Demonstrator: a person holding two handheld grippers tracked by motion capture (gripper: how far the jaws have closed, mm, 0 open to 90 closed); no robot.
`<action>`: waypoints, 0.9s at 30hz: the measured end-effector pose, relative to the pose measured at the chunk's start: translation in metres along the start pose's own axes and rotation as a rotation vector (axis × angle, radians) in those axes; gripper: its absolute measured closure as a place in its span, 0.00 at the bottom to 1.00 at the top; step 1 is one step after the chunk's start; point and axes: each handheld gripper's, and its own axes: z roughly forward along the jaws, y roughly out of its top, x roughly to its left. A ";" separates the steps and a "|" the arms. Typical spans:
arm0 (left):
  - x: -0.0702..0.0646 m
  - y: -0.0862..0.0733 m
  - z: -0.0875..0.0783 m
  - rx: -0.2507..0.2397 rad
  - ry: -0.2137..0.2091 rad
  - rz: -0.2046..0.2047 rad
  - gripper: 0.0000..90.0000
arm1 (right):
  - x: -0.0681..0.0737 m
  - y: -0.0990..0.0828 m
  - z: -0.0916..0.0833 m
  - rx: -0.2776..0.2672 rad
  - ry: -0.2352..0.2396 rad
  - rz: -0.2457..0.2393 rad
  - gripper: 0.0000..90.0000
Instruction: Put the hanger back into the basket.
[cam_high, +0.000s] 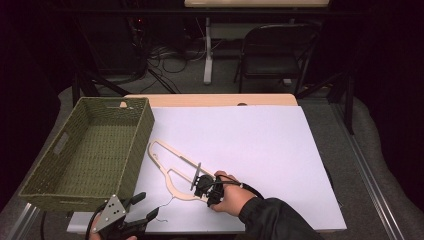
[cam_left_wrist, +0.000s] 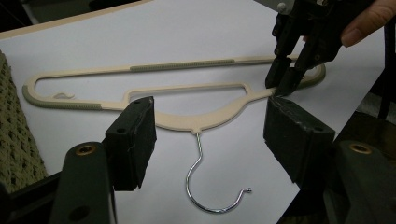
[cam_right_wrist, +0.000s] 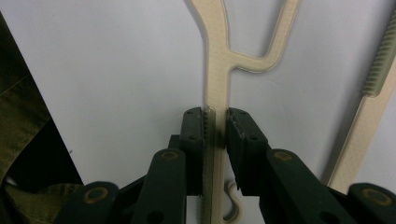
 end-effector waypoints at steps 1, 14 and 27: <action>0.000 0.000 0.000 0.003 -0.001 0.001 0.38 | 0.000 0.000 0.000 0.001 -0.001 -0.001 0.85; 0.000 0.000 0.001 -0.004 -0.001 -0.002 0.38 | 0.000 0.003 0.001 0.017 0.001 0.018 0.88; 0.000 0.000 0.000 -0.007 0.000 -0.003 0.38 | 0.000 0.003 0.001 0.024 0.008 0.029 0.89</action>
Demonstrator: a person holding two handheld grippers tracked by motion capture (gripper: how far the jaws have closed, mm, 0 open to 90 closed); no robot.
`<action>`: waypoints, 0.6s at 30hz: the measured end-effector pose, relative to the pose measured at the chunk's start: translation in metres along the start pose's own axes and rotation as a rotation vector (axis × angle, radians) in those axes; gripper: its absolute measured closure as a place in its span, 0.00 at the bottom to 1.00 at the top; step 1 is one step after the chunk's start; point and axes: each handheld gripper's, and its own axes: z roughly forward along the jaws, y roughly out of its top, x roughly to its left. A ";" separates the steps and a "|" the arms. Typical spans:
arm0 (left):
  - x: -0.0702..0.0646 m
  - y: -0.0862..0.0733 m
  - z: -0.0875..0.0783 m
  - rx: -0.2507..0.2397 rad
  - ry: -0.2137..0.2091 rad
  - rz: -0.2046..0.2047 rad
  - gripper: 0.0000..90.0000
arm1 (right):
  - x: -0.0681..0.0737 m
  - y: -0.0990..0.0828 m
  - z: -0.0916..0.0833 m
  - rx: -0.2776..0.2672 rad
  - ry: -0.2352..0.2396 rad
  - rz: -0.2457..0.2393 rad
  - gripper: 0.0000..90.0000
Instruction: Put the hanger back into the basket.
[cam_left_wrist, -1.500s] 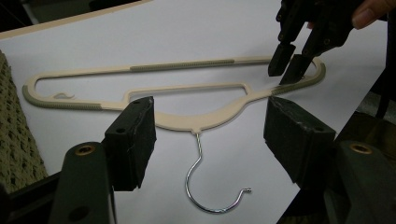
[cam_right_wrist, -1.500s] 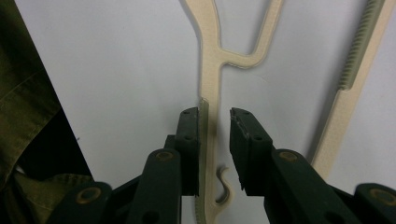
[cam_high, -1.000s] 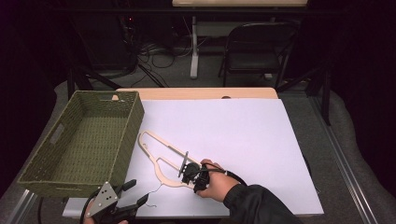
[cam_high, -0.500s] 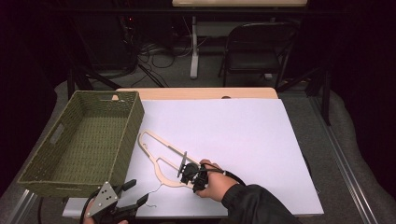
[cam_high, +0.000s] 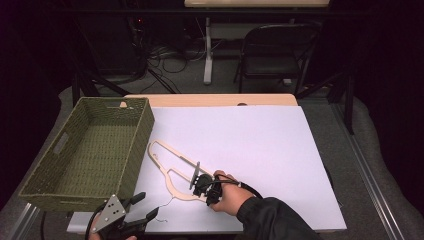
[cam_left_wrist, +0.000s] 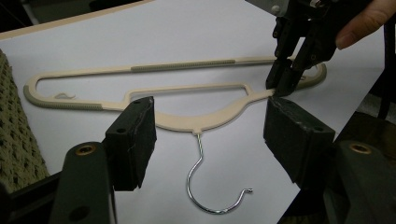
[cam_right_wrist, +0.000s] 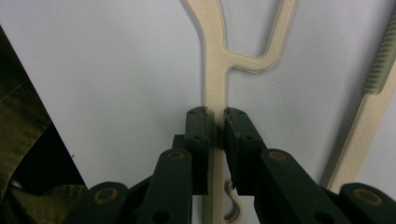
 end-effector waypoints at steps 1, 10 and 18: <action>0.000 0.000 0.000 0.000 0.000 0.000 0.38 | 0.000 -0.001 0.000 -0.007 -0.001 -0.004 0.89; 0.000 0.000 0.000 0.003 0.002 0.002 0.38 | -0.003 -0.010 -0.003 -0.052 0.014 -0.015 0.89; 0.000 0.002 0.001 0.003 0.006 0.012 0.39 | -0.007 -0.026 -0.018 -0.098 0.042 -0.015 0.89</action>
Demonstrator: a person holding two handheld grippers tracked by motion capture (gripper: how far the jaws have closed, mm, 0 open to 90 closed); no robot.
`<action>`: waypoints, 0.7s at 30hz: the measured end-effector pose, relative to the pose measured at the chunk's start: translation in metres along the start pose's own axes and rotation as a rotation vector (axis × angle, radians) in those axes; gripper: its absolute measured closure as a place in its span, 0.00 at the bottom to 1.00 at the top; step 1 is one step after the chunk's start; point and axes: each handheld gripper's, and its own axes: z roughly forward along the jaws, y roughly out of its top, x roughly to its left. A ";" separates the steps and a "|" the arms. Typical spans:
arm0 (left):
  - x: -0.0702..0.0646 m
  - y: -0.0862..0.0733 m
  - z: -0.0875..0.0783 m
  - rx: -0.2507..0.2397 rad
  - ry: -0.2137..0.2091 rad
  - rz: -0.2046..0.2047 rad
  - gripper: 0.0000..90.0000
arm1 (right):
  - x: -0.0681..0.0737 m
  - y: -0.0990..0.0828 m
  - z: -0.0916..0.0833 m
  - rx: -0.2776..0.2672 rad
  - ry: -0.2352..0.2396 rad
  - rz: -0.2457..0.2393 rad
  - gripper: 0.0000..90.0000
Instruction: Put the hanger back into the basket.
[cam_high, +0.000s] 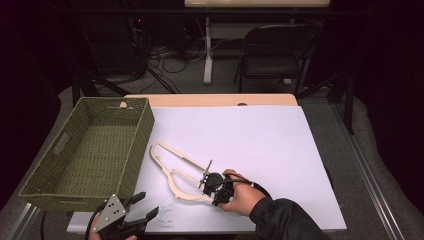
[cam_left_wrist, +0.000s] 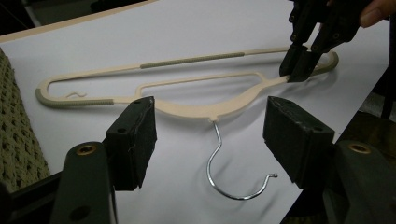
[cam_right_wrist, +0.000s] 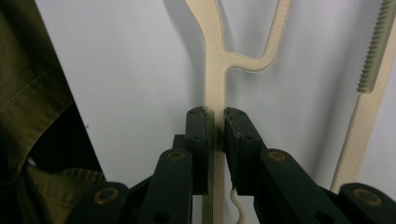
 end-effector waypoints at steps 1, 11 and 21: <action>0.000 0.000 0.000 -0.002 0.000 -0.001 0.39 | -0.001 -0.002 -0.002 -0.014 0.001 -0.003 0.89; -0.008 0.006 0.013 0.019 0.007 0.022 0.42 | -0.010 -0.022 -0.024 -0.017 0.017 -0.001 0.89; -0.012 0.010 0.046 0.106 0.054 0.068 0.48 | -0.015 -0.036 -0.031 -0.006 0.024 0.001 0.89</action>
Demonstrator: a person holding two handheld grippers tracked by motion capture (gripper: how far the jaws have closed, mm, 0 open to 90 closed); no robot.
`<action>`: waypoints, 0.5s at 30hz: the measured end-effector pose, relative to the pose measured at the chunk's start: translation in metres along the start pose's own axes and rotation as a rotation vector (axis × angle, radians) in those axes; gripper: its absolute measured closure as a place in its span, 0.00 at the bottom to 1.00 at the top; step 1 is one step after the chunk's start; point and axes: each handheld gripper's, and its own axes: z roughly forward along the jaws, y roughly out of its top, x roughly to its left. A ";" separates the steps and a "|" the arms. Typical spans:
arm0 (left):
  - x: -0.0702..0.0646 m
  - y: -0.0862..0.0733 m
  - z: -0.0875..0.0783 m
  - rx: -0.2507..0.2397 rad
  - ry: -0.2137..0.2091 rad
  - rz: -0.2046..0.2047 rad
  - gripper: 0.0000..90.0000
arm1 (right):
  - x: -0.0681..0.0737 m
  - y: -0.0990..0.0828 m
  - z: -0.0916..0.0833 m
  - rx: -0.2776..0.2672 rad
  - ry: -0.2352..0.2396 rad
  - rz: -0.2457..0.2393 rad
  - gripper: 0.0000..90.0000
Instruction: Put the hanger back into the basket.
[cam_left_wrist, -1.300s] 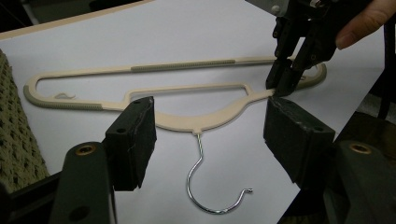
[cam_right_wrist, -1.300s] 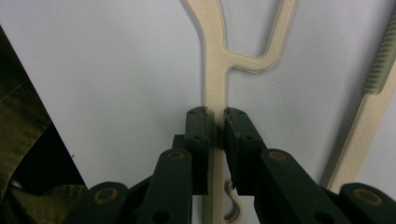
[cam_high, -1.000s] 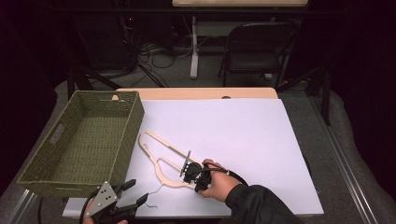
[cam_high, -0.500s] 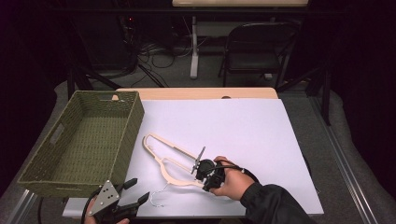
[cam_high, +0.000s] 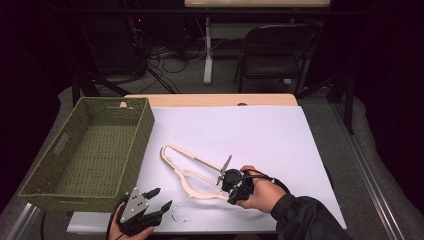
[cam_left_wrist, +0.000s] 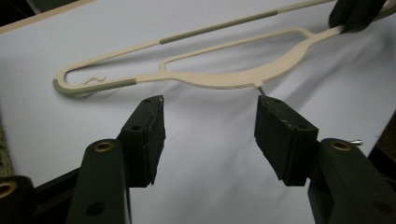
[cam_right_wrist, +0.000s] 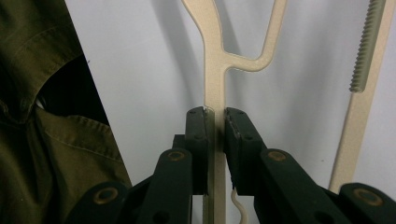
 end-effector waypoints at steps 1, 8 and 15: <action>0.000 0.001 0.004 0.013 0.012 0.005 0.48 | 0.000 -0.001 0.000 -0.003 0.001 0.000 0.89; 0.007 0.004 0.031 0.093 0.050 0.041 0.46 | -0.002 -0.005 -0.004 -0.014 0.011 -0.003 0.89; 0.010 0.013 0.047 0.136 0.080 0.106 0.44 | -0.004 -0.008 -0.009 -0.010 0.026 -0.011 0.89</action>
